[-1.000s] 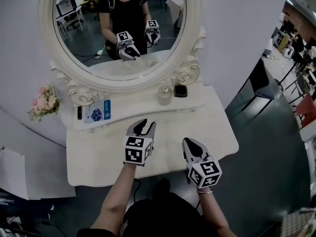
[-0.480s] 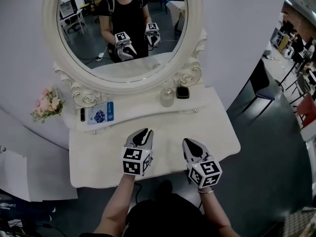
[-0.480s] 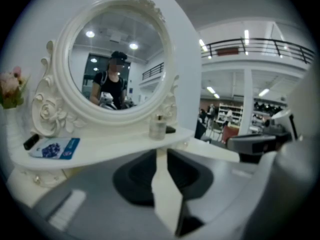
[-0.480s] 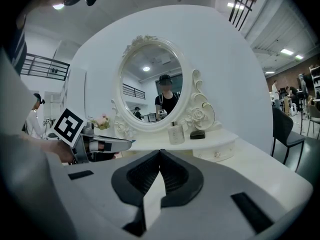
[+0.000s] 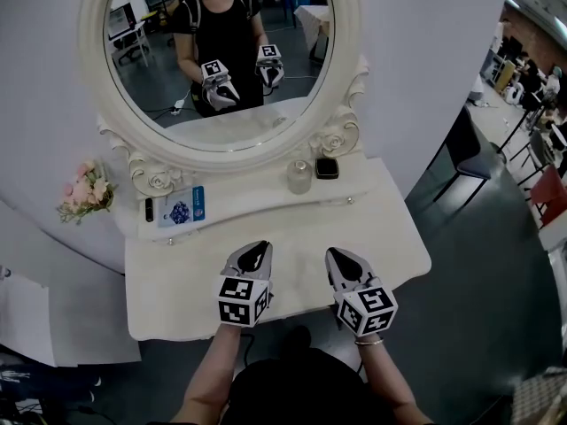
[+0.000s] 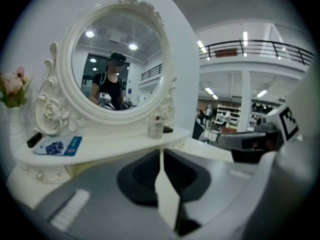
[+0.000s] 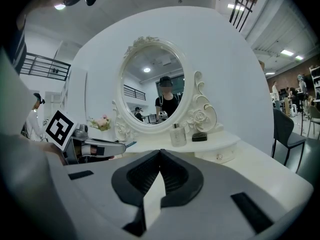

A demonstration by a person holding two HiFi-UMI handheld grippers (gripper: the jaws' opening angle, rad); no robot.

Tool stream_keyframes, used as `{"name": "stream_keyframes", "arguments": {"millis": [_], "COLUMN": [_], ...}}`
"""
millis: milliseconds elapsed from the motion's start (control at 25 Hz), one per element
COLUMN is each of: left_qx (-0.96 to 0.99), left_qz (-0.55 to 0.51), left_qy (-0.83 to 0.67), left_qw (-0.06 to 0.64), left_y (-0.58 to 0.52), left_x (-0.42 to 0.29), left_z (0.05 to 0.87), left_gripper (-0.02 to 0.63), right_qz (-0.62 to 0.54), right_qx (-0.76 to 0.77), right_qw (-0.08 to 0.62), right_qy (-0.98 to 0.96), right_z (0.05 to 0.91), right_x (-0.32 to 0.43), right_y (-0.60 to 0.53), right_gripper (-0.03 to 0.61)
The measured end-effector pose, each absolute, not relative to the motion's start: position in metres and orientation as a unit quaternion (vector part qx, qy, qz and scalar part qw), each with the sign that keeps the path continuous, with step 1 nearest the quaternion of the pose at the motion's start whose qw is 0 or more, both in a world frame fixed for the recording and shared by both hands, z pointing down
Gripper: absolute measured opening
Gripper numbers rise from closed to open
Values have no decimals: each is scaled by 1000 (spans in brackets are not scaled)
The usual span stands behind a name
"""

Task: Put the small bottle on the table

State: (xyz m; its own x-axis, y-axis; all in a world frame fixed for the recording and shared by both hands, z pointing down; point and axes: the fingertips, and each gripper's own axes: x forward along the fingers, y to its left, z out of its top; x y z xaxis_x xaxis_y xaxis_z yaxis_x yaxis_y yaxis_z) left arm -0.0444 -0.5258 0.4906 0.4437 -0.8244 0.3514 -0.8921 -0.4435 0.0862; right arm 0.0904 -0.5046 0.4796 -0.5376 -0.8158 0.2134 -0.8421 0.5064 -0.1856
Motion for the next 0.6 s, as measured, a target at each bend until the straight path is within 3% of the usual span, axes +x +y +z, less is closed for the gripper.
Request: {"name": "stream_keyframes", "arguments": {"millis": [600], "left_qx": [839], "left_qz": [120], "left_qy": [-512], "left_qw": [141], "left_y": [-518], "left_x": [-46], "left_z": [489], "left_gripper": [28], "right_qz": [131], "right_qx": [477], "right_qw": [49], "right_qy": [-868], "right_z": [478], "right_x": [85], "right_y": [-504], "right_gripper": [5]}}
